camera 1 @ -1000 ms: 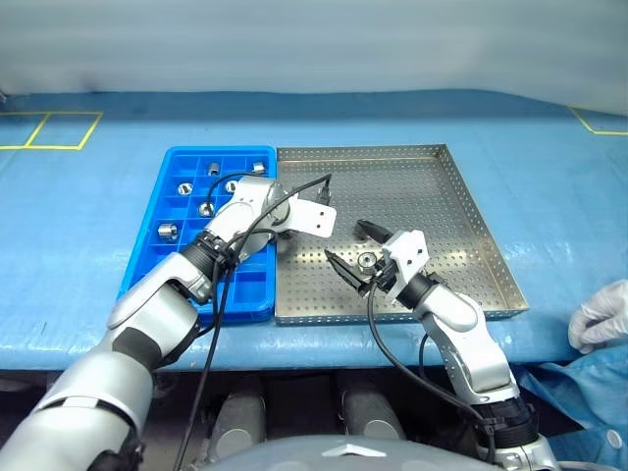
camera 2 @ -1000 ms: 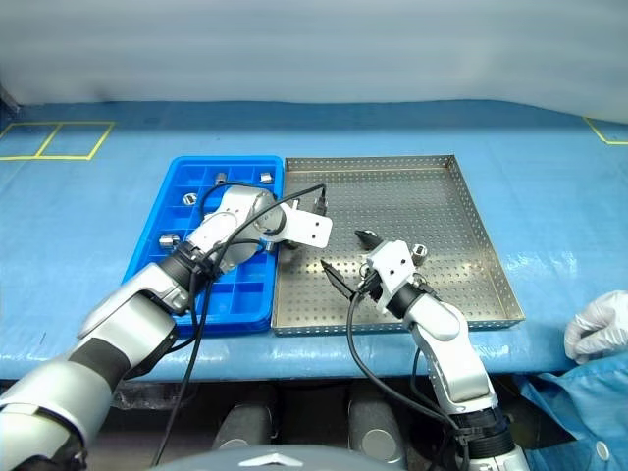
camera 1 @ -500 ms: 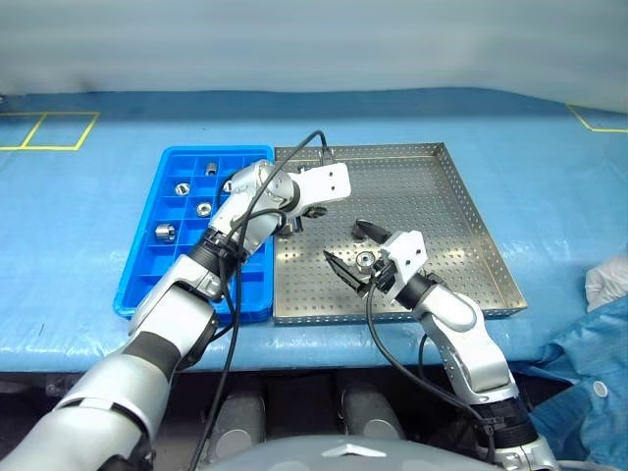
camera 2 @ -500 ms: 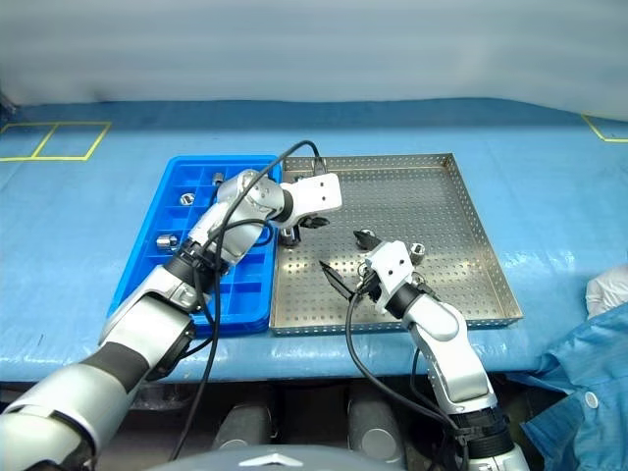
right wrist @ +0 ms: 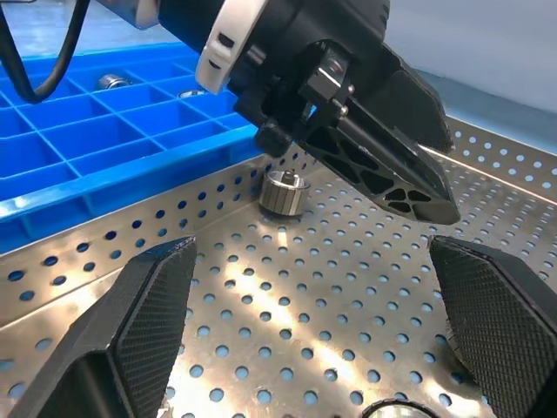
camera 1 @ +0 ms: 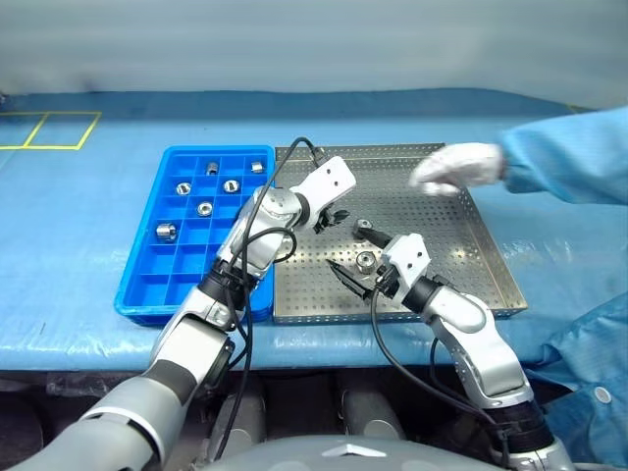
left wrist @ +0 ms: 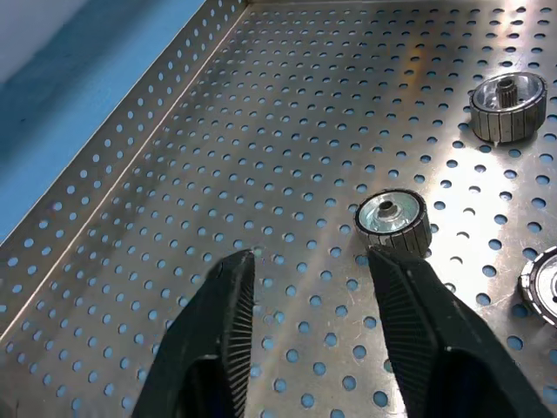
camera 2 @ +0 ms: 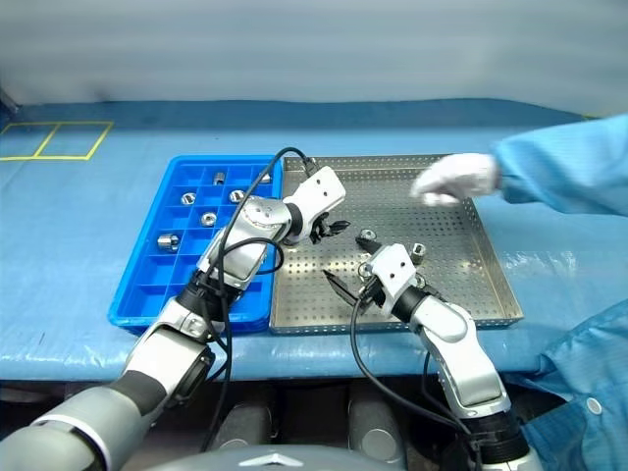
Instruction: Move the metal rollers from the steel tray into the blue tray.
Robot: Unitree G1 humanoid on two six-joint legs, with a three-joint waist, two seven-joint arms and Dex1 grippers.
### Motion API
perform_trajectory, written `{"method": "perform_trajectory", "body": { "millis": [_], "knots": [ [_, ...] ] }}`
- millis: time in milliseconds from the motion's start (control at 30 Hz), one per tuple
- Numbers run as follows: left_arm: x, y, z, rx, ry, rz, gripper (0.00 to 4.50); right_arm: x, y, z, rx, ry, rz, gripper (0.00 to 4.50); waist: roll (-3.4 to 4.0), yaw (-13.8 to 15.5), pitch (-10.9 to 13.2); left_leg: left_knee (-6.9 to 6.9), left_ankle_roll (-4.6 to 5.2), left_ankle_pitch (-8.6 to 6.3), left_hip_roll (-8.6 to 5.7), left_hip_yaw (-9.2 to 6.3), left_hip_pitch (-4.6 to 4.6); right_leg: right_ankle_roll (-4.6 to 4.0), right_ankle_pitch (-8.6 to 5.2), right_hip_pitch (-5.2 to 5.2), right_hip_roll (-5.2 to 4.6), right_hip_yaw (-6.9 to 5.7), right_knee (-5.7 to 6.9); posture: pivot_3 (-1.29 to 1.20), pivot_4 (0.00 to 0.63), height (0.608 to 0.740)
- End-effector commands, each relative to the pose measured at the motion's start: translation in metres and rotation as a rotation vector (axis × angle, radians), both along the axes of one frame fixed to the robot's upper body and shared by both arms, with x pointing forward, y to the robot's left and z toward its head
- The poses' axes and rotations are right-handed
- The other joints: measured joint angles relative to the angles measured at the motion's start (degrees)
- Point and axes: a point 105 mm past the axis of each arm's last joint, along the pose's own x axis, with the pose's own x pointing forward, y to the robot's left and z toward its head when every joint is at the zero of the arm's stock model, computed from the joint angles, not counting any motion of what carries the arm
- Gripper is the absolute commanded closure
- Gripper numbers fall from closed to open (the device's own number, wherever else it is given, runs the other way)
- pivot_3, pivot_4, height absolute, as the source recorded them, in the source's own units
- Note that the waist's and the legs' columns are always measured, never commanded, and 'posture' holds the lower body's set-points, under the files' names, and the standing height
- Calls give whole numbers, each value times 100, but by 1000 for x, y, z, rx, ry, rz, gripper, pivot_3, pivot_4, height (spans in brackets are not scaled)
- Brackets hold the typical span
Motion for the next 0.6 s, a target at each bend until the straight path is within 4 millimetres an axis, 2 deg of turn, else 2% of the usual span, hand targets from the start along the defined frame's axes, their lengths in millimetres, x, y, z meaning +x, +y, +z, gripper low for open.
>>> {"method": "perform_trajectory", "body": {
  "millis": [33,100,300,600],
  "knots": [
    [-3,-5,15,-96,-36,17,589,-4,-2,15,-5,-32,17,0,0,9,0,0,0,0,0,0,0,0,0,0,0,0,0,25,150,740],
    [-3,-4,15,-129,-24,49,48,-6,-4,15,-19,-20,23,0,-1,27,0,0,0,0,0,-1,-2,0,0,0,0,-1,-2,32,150,740],
    [-13,-2,14,-213,2,70,48,-8,-6,16,-45,-2,23,0,-1,34,0,-3,0,0,0,-2,-1,0,0,0,0,-2,-3,32,150,740],
    [-22,3,5,-212,23,72,48,-9,-9,14,-69,22,30,0,-1,62,0,0,-1,0,0,-1,-1,0,0,1,-1,-2,-4,42,150,740]
  ]
}}
